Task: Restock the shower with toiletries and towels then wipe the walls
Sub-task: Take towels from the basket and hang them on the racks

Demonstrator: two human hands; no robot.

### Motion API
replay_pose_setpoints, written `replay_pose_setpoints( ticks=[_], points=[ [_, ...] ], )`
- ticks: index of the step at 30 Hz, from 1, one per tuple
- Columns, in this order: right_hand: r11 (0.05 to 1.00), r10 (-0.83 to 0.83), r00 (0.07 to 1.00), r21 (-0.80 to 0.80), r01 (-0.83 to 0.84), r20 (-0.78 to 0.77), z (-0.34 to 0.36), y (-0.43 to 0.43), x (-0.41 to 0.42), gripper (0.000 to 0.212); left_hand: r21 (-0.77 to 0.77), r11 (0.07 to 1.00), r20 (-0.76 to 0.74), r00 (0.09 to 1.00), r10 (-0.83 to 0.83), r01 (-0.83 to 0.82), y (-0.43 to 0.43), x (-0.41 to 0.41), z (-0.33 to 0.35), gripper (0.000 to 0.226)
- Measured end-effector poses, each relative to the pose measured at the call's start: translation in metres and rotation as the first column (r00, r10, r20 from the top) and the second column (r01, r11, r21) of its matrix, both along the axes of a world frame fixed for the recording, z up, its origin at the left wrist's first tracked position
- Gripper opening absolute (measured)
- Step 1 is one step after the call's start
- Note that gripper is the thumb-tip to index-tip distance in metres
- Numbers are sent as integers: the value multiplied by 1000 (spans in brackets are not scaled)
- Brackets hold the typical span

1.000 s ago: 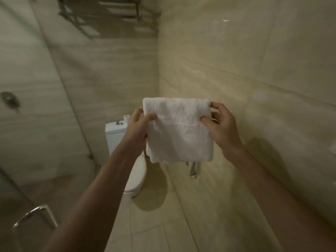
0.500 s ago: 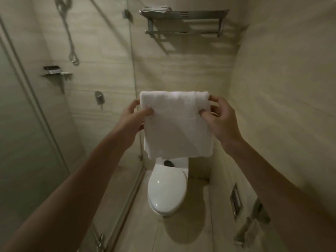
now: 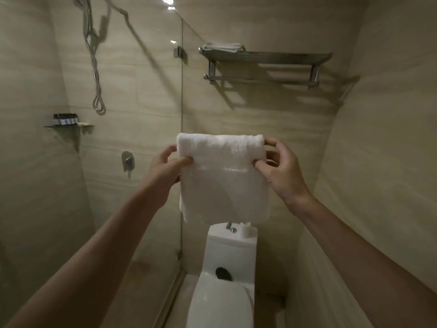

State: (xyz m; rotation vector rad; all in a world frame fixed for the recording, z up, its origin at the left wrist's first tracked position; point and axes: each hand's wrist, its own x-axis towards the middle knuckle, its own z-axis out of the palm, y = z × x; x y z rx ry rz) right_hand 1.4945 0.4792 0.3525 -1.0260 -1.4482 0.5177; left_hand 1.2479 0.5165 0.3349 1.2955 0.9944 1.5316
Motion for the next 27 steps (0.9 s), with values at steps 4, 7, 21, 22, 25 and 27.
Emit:
replay_pose_setpoints(
  ticks=[4,7,21,22,25,27],
  points=[
    [999,9,1000,37,-9,-3,33,59,-10,37,36,999,25,1000,5,-6,63,-12,37,34],
    [997,7,1000,79,-8,10,58,98,-16,37,69,998,6,1000,2,-2,106,-19,66,35],
    [971,-8,1000,238,8,0,155,294,-16,36,275,962,-37,999,19,-8,289,-21,175,30],
    [968,-6,1000,251,6,-3,166,308,-16,35,294,956,-44,999,23,-9,302,-22,185,28],
    [958,-15,1000,287,14,0,194,346,-16,35,357,934,-89,995,39,-5,339,-25,213,29],
    [953,-2,1000,304,-4,19,212,366,-15,39,394,919,-90,995,53,-13,361,-27,231,29]
  ],
)
